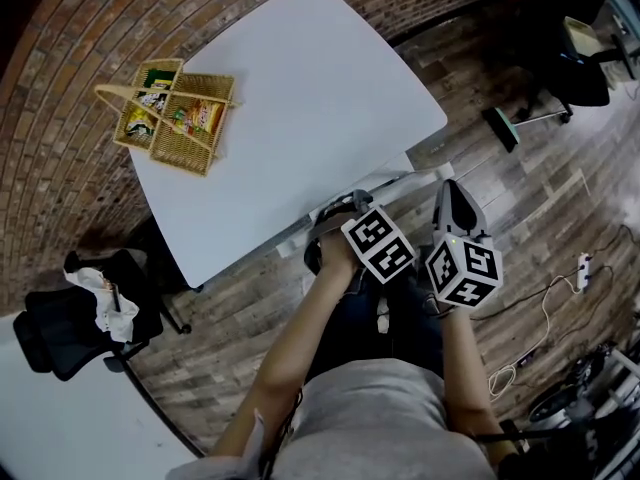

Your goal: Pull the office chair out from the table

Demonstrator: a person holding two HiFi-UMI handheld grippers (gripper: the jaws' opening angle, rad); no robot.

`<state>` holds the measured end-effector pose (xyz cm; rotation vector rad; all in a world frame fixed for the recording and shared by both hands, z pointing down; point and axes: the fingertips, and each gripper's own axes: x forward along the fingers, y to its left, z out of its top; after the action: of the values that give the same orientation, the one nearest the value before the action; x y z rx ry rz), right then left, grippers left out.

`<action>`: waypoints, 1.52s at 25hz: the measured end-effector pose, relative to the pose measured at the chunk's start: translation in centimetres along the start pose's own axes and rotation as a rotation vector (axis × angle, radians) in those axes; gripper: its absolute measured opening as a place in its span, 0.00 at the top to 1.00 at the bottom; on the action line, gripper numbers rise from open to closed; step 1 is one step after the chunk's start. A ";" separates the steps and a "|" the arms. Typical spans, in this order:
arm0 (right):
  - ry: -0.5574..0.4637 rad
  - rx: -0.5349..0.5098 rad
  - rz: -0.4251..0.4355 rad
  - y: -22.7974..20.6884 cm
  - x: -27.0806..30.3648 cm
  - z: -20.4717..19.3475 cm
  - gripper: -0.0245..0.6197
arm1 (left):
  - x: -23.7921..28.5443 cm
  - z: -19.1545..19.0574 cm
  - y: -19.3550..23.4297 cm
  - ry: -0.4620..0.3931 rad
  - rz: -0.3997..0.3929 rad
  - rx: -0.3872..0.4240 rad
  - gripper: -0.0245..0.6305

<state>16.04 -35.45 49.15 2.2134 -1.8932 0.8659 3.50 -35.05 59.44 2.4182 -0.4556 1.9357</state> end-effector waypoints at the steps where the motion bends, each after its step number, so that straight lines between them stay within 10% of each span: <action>1: -0.003 0.007 -0.002 -0.5 -0.3 0.0 0.94 | 0.0 0.0 -0.5 0.007 0.003 0.001 0.83; 20: 0.033 -0.081 0.192 -10.4 -6.8 1.0 0.94 | -0.5 1.2 -7.6 0.100 0.058 -0.151 0.83; 38: 0.035 -0.077 0.228 -9.6 -13.1 -2.3 0.94 | -2.9 -0.8 -18.7 0.136 0.013 -0.126 0.83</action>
<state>23.40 -20.84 47.51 1.9539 -2.1530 0.8408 6.45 -16.35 60.05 2.1970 -0.5699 1.9953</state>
